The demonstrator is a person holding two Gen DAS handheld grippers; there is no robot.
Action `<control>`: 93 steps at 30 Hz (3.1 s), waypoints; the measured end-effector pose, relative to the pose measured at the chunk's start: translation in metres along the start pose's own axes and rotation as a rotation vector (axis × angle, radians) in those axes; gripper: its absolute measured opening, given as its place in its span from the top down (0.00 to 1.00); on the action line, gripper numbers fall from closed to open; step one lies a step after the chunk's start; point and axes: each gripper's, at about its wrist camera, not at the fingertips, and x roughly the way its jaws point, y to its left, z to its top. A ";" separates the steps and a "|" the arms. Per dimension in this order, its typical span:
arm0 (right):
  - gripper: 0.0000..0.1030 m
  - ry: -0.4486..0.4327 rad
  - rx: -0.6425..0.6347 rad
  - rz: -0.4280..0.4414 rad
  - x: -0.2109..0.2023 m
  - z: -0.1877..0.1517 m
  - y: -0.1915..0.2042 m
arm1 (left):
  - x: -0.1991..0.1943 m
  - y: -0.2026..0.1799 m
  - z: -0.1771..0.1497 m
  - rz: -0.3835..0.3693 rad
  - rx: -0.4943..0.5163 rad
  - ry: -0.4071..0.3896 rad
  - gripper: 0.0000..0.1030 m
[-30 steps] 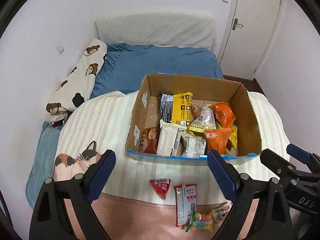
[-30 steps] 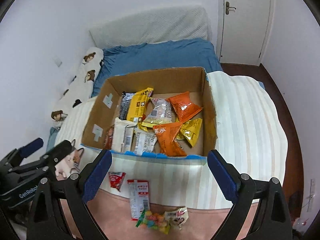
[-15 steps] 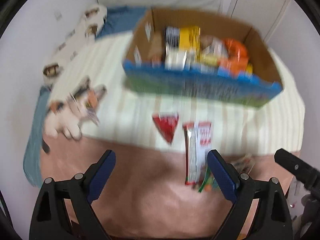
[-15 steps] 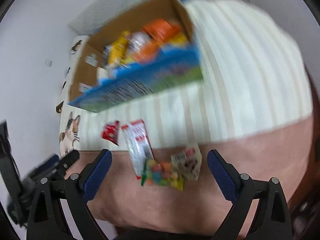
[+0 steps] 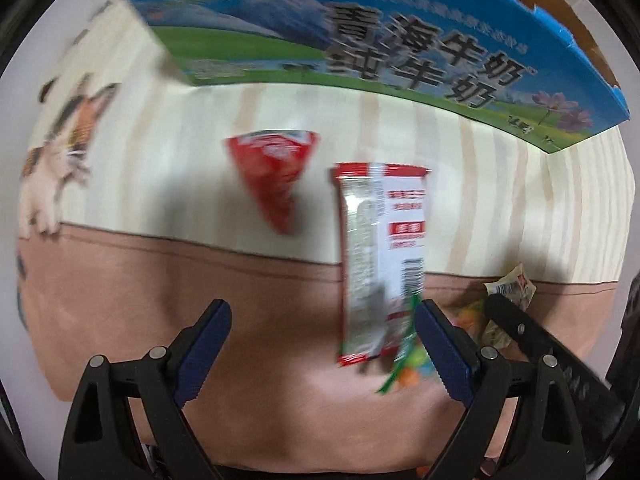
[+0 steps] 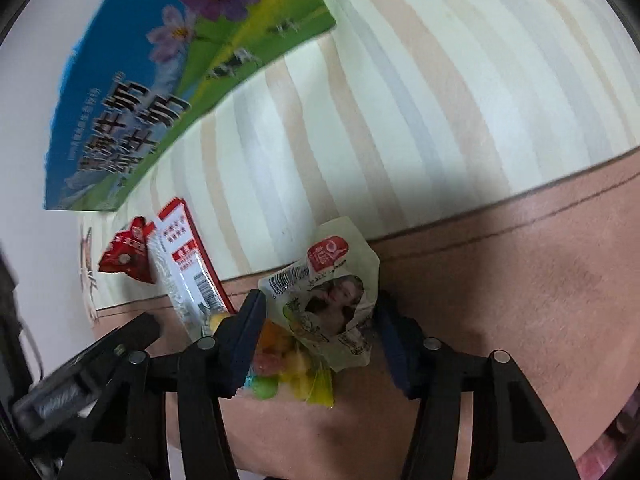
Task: Organize snacks
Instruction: 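Move both open tools back toward the remaining snacks, then grasp the red-white spicy strip bag with the left tool while the right tool grasps the candy bag, then carry both bags into the box and open both tools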
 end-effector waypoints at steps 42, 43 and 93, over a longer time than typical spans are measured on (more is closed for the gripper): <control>0.35 0.219 -0.542 -0.173 0.029 0.010 0.102 | 0.034 0.074 -0.046 0.070 -0.039 0.023 0.51; 0.35 0.199 -0.411 -0.124 0.023 0.018 0.086 | 0.034 0.071 -0.043 0.064 -0.036 0.017 0.51; 0.50 -0.139 -0.269 0.103 -0.137 0.020 0.078 | -0.159 0.029 0.015 -0.158 0.093 -0.272 0.58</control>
